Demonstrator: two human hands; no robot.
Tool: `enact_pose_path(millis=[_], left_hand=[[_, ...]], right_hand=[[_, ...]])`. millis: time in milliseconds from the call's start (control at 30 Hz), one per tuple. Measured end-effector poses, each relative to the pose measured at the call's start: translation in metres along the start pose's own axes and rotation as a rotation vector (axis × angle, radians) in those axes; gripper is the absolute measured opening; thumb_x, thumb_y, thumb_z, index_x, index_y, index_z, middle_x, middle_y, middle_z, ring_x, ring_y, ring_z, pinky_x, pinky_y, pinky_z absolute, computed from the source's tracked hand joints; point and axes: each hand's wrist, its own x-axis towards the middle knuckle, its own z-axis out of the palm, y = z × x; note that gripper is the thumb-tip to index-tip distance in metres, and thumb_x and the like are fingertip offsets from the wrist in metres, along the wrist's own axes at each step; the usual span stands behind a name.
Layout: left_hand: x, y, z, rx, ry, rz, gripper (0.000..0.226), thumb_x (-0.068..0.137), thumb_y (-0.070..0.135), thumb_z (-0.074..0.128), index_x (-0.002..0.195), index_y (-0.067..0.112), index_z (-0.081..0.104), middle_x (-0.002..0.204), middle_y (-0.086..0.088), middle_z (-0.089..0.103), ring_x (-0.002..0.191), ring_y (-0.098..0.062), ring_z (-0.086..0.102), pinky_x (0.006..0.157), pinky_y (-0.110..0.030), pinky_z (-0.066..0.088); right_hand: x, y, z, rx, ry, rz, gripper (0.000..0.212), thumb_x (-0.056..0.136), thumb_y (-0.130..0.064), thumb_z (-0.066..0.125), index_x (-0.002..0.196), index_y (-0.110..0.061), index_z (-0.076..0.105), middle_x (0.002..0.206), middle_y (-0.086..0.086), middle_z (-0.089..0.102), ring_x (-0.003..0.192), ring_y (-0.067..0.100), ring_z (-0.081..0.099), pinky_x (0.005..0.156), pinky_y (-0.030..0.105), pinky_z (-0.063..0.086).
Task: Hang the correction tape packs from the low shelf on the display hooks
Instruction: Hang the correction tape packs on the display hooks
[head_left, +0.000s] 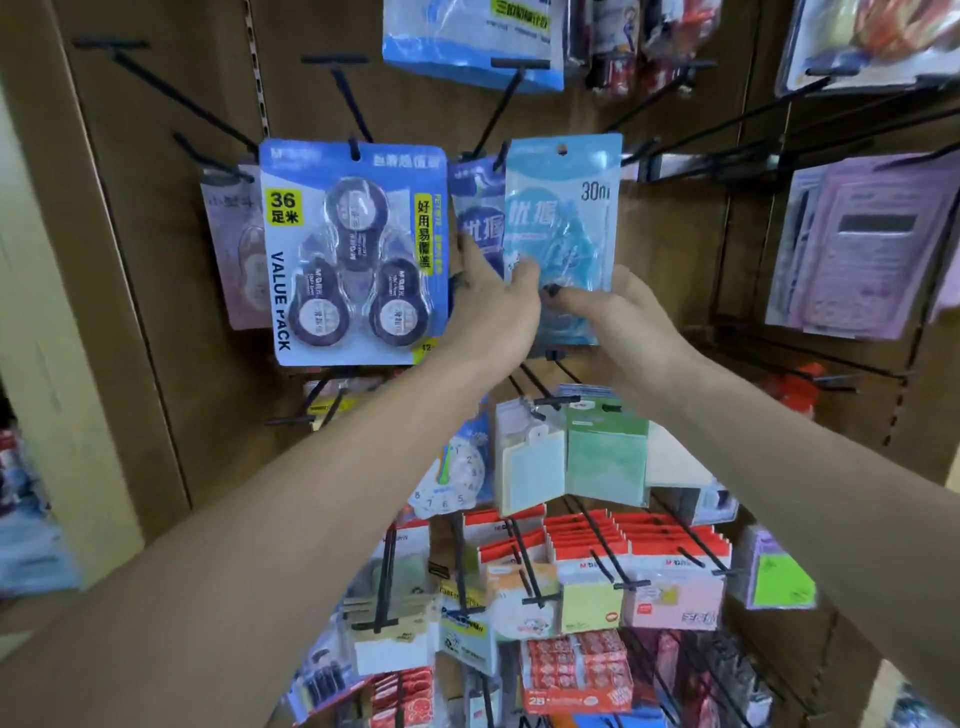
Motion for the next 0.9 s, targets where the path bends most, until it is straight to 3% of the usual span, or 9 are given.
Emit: enact_pose_path(millis=[67,200,367,433,500,600,733,833,900], left_hand=[[0.010,0.000,0.007,-0.059,0.043,-0.034,0.072,0.108,0.048,0.032,0.164,0.031,-0.009,0.173,-0.003,0.015,0.154,-0.026,0.028,0.119,-0.040,0.026],[0.031,-0.002,0.013,-0.121,0.083,-0.112,0.072,0.107,0.058,0.027,0.164,0.032,-0.007,0.174,0.000,0.006,0.159,-0.024,0.014,0.125,-0.043,0.013],[0.057,0.000,0.023,-0.175,0.190,-0.206,0.074,0.105,0.063,0.025,0.165,0.029,-0.001,0.174,-0.002,0.002,0.160,-0.026,0.005,0.128,-0.050,0.006],[0.068,0.001,0.027,-0.211,0.202,-0.242,0.074,0.105,0.062,0.026,0.166,0.024,0.006,0.173,-0.006,0.008,0.159,-0.028,0.009,0.128,-0.050,0.009],[0.075,-0.002,0.031,-0.237,0.196,-0.293,0.075,0.103,0.066,0.026,0.164,0.023,0.019,0.169,-0.009,0.024,0.155,-0.032,0.023,0.126,-0.052,0.017],[0.080,-0.006,0.035,-0.242,0.205,-0.347,0.079,0.099,0.070,0.027,0.159,0.020,0.033,0.161,-0.010,0.039,0.147,-0.032,0.037,0.123,-0.052,0.024],[0.086,-0.018,0.038,-0.236,0.210,-0.332,0.089,0.087,0.077,0.028,0.158,0.023,0.034,0.160,-0.012,0.041,0.146,-0.035,0.039,0.122,-0.055,0.025],[0.083,-0.022,0.035,-0.182,0.130,-0.284,0.099,0.068,0.070,0.029,0.154,0.021,0.039,0.149,-0.013,0.054,0.133,-0.035,0.053,0.116,-0.051,0.038],[0.055,-0.002,0.024,-0.141,0.079,-0.250,0.086,0.081,0.062,0.040,0.155,0.018,0.035,0.147,-0.006,0.052,0.130,-0.029,0.053,0.114,-0.039,0.038]], right_hand=[[0.011,0.006,0.002,-0.008,-0.046,0.021,0.040,0.088,-0.004,0.067,0.128,-0.009,0.068,0.121,0.020,0.074,0.113,0.038,0.072,0.099,0.059,0.056],[0.035,0.008,0.004,-0.042,-0.079,0.066,0.038,0.089,-0.007,0.068,0.127,-0.008,0.068,0.120,0.020,0.075,0.112,0.039,0.072,0.100,0.062,0.054],[0.058,0.008,0.010,-0.115,-0.171,0.095,0.024,0.091,-0.011,0.066,0.115,-0.009,0.069,0.089,0.010,0.076,0.086,0.031,0.071,0.096,0.064,0.055],[0.065,0.007,0.014,-0.125,-0.177,0.099,0.010,0.095,-0.006,0.062,0.100,-0.013,0.068,0.071,0.004,0.071,0.071,0.025,0.066,0.087,0.050,0.057],[0.072,0.007,0.018,-0.143,-0.147,0.121,0.013,0.092,-0.008,0.064,0.103,-0.016,0.067,0.079,0.005,0.073,0.076,0.026,0.068,0.085,0.046,0.054],[0.082,0.013,0.021,-0.140,-0.152,0.173,0.038,0.077,-0.025,0.073,0.114,-0.016,0.067,0.104,0.013,0.077,0.101,0.037,0.073,0.094,0.058,0.058],[0.078,0.015,0.023,-0.184,-0.111,0.187,0.005,0.094,-0.018,0.068,0.092,-0.020,0.064,0.089,0.008,0.072,0.095,0.033,0.073,0.087,0.053,0.062],[0.073,0.020,0.014,-0.238,-0.060,0.146,0.008,0.094,-0.014,0.068,0.100,-0.017,0.064,0.100,0.015,0.073,0.101,0.036,0.074,0.088,0.057,0.061],[0.066,0.019,0.005,-0.227,-0.067,0.127,0.023,0.088,-0.007,0.071,0.110,-0.014,0.066,0.100,0.013,0.075,0.097,0.035,0.076,0.081,0.052,0.064]])
